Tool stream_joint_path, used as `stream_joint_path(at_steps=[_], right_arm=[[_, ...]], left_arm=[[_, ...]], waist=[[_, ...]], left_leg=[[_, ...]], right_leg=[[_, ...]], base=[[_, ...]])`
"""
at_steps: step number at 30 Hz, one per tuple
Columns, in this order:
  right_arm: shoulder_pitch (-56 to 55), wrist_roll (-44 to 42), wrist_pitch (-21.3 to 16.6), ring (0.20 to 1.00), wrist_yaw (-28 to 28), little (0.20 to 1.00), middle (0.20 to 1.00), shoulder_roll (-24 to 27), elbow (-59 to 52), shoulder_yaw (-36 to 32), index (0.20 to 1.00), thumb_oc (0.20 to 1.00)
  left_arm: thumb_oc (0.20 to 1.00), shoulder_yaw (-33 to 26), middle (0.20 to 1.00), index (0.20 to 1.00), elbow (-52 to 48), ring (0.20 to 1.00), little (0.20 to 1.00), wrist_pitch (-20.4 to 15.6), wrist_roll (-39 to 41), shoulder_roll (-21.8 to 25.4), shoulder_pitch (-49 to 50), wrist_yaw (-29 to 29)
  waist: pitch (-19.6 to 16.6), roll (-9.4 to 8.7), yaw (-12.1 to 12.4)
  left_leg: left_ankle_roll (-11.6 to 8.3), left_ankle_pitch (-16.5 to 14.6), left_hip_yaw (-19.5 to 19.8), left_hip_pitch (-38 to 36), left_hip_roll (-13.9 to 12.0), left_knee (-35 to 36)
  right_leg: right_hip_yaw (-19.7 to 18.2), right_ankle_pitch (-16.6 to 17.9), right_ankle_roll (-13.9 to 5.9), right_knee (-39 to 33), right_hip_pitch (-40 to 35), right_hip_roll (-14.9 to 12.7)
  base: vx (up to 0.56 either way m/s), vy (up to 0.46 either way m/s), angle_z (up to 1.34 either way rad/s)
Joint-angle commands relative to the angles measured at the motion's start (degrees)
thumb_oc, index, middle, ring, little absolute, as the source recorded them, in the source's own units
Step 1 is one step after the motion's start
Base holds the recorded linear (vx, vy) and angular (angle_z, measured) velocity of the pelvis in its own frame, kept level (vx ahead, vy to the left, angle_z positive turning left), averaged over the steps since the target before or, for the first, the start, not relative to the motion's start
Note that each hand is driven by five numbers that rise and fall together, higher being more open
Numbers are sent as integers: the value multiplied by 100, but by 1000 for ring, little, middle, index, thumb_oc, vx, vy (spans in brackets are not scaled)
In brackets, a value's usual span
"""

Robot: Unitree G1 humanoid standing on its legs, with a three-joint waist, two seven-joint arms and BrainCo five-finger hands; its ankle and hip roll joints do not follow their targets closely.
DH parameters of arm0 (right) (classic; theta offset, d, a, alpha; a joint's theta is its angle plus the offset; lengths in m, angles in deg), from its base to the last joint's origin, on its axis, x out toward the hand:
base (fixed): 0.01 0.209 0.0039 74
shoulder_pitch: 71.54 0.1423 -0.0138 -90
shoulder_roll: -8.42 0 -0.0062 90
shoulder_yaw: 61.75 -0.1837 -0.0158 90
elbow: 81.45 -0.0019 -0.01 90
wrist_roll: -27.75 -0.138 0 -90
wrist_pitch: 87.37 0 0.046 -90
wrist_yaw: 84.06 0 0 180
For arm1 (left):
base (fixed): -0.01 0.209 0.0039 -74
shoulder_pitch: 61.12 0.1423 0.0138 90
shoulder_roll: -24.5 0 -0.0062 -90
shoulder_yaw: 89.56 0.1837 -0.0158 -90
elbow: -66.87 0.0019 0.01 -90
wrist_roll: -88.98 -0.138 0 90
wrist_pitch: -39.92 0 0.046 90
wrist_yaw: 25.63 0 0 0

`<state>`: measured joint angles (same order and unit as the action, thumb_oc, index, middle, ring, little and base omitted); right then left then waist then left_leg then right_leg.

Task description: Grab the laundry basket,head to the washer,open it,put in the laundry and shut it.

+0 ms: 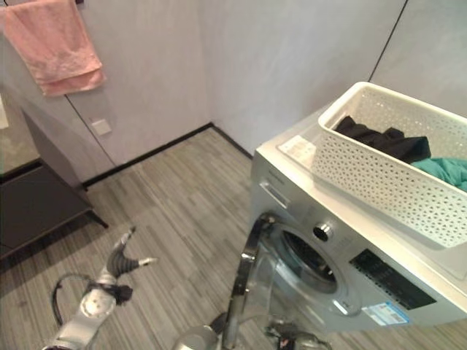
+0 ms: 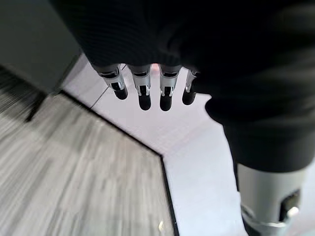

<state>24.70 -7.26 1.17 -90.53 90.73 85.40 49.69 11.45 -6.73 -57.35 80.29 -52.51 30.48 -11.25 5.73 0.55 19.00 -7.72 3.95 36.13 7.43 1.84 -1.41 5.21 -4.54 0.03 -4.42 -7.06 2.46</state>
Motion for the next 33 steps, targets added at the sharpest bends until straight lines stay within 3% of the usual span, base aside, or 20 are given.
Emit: stream_joint_path(at_steps=[1, 3, 5, 6, 7, 8, 9, 10, 11, 13, 16, 17, 23, 27, 33], right_arm=[[766, -72, -250, 200, -3, 200, 200, -47, -499, -253, 200, 200], [1049, -189, -293, 200, 82, 200, 200, -36, -628, -264, 200, 200], [1238, -233, -299, 200, 115, 200, 200, -24, -794, -196, 200, 200], [1360, -285, -338, 288, 173, 288, 288, -25, -896, -134, 288, 288], [1409, -313, -361, 442, 195, 442, 442, -29, -909, -105, 442, 442], [1502, -461, -382, 545, 253, 545, 545, -55, -890, -115, 545, 545], [1501, -463, -384, 570, 252, 570, 570, -57, -888, -114, 570, 570], [1537, -530, -426, 896, 286, 896, 896, -94, -886, -100, 896, 896], [1535, -530, -428, 1000, 287, 1000, 1000, -92, -887, -99, 1000, 1000], [1556, -518, -466, 1000, 417, 1000, 1000, -154, -771, -179, 1000, 1000], [1553, -514, -481, 1000, 455, 1000, 1000, -180, -744, -207, 1000, 1000], [1503, -585, -496, 1000, 512, 1000, 1000, -250, -773, -266, 1000, 1000], [1360, -568, -577, 1000, 605, 1000, 1000, -361, -840, -298, 1000, 1000], [1106, -372, -550, 1000, 645, 1000, 1000, -385, -675, -438, 1000, 1000], [251, 557, -404, 1000, 367, 1000, 1000, -38, -401, -386, 1000, 1000]], left_arm=[[1000, 123, 1000, 1000, -773, 1000, 1000, -121, -483, 369, 8, -292], [1000, 328, 1000, 1000, -1120, 1000, 1000, -116, -415, 295, -42, -486], [1000, 378, 1000, 1000, -1406, 1000, 1000, -92, -335, 153, 62, -687], [1000, 385, 1000, 1000, -1732, 1000, 1000, -132, -239, 174, 285, -970], [1000, 348, 1000, 1000, -1870, 1000, 1000, -125, -142, 207, 367, -1076], [1000, 385, 1000, 1000, -2113, 1000, 1000, -176, -39, 273, 540, -1247], [1000, 377, 1000, 1000, -2131, 1000, 1000, -169, -36, 277, 552, -1255], [1000, 394, 1000, 1000, -2272, 1000, 1000, -186, 36, 293, 712, -1300], [1000, 391, 1000, 1000, -2284, 1000, 1000, -182, 38, 293, 720, -1304], [1000, 487, 1000, 1000, -2439, 1000, 1000, -130, 129, 324, 948, -1486], [1000, 518, 1000, 1000, -2482, 1000, 1000, -115, 101, 366, 1002, -1546], [1000, 588, 1000, 1000, -2525, 1000, 1000, -90, 117, 438, 1049, -1650], [1000, 739, 1000, 1000, -2729, 1000, 1000, -163, 129, 779, 771, -1710], [1000, 735, 1000, 1000, -3072, 1000, 1000, -207, 678, 976, 490, -1771], [1000, 989, 1000, 1000, -3502, 1000, 1000, -203, 2016, 1357, -185, -2401]], waist=[[227, -218, 263], [307, -181, 129], [313, -167, -87], [308, -289, -164], [298, -323, -199], [207, -360, -230], [203, -355, -246], [84, -313, -278], [80, -307, -293], [-71, -161, -282], [-94, -116, -281], [-163, -16, -227], [-213, 21, -207], [-376, 33, -414], [-489, -44, -927]], left_leg=[[58, 286, -158, 417, 191, -134], [-33, 648, 73, 729, 371, -53], [108, 540, -193, 771, 357, -33], [299, 177, -765, 614, 72, -245], [326, 77, -936, 552, -79, -315], [333, -78, -1139, 275, -411, -256], [329, -36, -1121, 284, -411, -235], [305, -28, -1188, 58, -626, 26], [304, 19, -1172, 65, -625, 53], [251, 179, -1174, -118, -686, 533], [250, 162, -1168, -156, -637, 572], [256, 137, -1177, -225, -563, 576], [300, 28, -1246, -234, -429, 542], [375, -107, -1434, -372, -410, 576], [260, -142, -1861, -541, -721, 506]], right_leg=[[-605, -641, -37, 755, 253, -89], [-479, -644, 101, 675, 348, 87], [-328, -560, 89, 702, 538, 139], [-103, -509, 100, 618, 560, -10], [30, -450, 114, 551, 577, -65], [313, -403, 141, 375, 527, -128], [332, -371, 135, 360, 532, -128], [532, -374, 154, 256, 434, -106], [550, -345, 147, 250, 444, -109], [795, -343, 163, 85, 232, -59], [882, -315, 142, 43, 155, -78], [1012, -284, 118, 6, 35, -148], [1169, -174, -24, -1, -49, -380], [1017, -40, -142, 60, 37, -511], [603, -183, -89, 267, 99, -419]], base=[[-292, -163, 95], [-346, -198, 7], [-288, -75, 163], [-256, -34, 127], [-147, -41, 89], [-61, -15, 71], [64, 26, 112], [36, 45, 96], [103, 78, 109], [103, 119, 104], [73, 123, 56], [64, 145, 31], [29, 139, 16], [18, 94, -2], [-5, -60, -44]])
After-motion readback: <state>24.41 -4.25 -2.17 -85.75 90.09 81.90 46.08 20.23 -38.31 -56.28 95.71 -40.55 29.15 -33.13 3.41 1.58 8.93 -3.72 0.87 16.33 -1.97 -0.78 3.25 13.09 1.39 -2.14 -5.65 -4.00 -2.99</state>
